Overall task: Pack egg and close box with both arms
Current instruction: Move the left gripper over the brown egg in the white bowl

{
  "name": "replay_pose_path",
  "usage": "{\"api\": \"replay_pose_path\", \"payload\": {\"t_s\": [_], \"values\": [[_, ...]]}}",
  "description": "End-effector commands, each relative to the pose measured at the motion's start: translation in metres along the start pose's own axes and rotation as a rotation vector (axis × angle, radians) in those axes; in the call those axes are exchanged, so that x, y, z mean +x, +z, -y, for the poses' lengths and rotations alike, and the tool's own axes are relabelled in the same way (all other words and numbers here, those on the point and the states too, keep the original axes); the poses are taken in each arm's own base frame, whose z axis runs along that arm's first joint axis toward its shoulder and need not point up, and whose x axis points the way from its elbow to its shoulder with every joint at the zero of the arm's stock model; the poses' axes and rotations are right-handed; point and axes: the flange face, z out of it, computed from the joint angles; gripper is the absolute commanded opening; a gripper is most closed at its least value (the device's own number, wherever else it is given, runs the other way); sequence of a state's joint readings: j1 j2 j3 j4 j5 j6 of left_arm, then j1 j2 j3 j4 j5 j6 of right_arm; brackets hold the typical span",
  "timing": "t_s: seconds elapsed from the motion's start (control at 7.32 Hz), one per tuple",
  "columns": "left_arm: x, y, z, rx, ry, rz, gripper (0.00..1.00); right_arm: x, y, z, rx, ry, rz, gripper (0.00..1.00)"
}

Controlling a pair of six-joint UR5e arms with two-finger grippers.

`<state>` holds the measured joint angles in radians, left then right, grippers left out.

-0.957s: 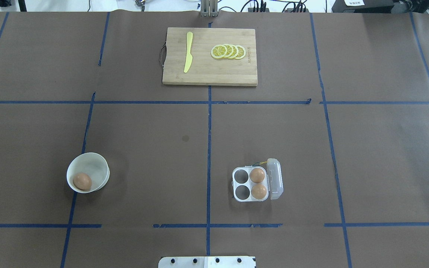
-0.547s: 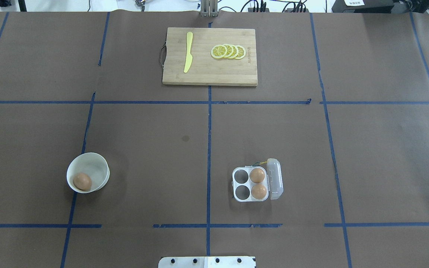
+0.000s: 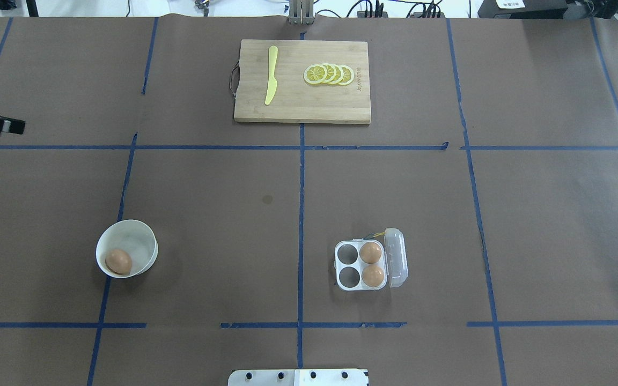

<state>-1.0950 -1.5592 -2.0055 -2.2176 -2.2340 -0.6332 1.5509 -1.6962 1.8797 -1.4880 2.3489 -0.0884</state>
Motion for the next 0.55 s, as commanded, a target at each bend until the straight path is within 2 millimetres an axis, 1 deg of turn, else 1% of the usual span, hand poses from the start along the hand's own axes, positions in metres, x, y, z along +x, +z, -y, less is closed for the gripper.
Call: {"api": "replay_pose_path", "payload": {"t_s": [0.0,0.14,0.27,0.41], "values": [[0.072,0.047,-0.029,-0.056,-0.135,-0.034,1.00,0.001,0.001,-0.002,-0.002,0.001,-0.002,1.00],[0.106,0.070,-0.050,-0.079,-0.249,-0.010,0.95,0.000,0.000,-0.002,-0.001,0.002,0.000,1.00],[0.127,0.085,-0.065,-0.104,-0.357,0.050,0.88,0.001,0.001,-0.003,-0.002,0.005,-0.001,1.00],[0.141,0.094,-0.075,-0.099,-0.471,0.124,0.82,0.001,0.001,-0.002,-0.002,0.001,-0.002,1.00]]}}
